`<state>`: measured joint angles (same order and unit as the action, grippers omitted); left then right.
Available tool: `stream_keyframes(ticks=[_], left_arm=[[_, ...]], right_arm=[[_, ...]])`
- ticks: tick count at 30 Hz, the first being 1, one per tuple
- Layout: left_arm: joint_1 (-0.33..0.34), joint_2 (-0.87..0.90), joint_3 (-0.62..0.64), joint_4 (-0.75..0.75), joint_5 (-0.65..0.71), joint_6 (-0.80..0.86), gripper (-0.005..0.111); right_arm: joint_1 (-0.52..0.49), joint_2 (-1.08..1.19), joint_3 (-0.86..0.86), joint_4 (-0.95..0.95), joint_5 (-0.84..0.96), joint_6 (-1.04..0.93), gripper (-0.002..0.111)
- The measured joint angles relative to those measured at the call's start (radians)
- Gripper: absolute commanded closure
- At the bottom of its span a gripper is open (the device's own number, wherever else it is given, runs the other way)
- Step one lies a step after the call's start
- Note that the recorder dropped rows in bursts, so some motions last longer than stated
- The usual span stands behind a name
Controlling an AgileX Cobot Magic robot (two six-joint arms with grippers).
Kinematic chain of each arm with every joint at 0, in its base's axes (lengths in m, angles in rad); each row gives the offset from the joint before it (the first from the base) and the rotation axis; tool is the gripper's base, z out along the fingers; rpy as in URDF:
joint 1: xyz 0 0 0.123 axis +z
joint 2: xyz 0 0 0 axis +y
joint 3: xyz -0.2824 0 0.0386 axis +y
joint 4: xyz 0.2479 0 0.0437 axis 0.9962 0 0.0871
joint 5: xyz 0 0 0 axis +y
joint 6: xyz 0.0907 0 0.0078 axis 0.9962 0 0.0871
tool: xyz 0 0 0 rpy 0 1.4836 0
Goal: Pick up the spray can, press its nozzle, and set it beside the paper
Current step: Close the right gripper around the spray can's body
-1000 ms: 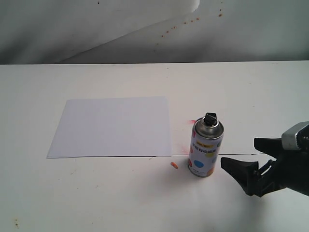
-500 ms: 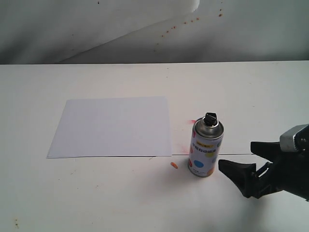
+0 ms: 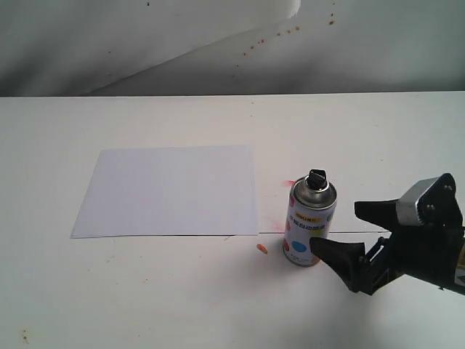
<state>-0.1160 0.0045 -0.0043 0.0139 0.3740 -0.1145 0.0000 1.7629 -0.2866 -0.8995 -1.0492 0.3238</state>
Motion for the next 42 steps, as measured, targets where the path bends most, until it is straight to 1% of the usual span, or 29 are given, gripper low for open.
stream_keyframes(ticks=[8,13,19,24,30,42], left_arm=[[0.0,0.0,0.0,0.0,0.0,0.0,0.107],[0.0,0.0,0.0,0.0,0.0,0.0,0.107],[0.0,0.0,0.0,0.0,0.0,0.0,0.107],[0.0,0.0,0.0,0.0,0.0,0.0,0.107],[0.0,0.0,0.0,0.0,0.0,0.0,0.107],[0.0,0.0,0.0,0.0,0.0,0.0,0.107]], right_arm=[[0.0,0.088,-0.036,-0.026,-0.02,0.016,0.003],[0.0,0.092,-0.038,-0.026,-0.066,0.014,0.003],[0.0,0.092,-0.038,-0.026,-0.073,0.009,0.003],[0.036,0.092,-0.042,0.0,-0.073,0.009,0.003],[0.068,0.092,-0.11,-0.027,0.025,0.075,0.003],[0.07,0.114,-0.144,-0.044,0.028,0.097,0.003]])
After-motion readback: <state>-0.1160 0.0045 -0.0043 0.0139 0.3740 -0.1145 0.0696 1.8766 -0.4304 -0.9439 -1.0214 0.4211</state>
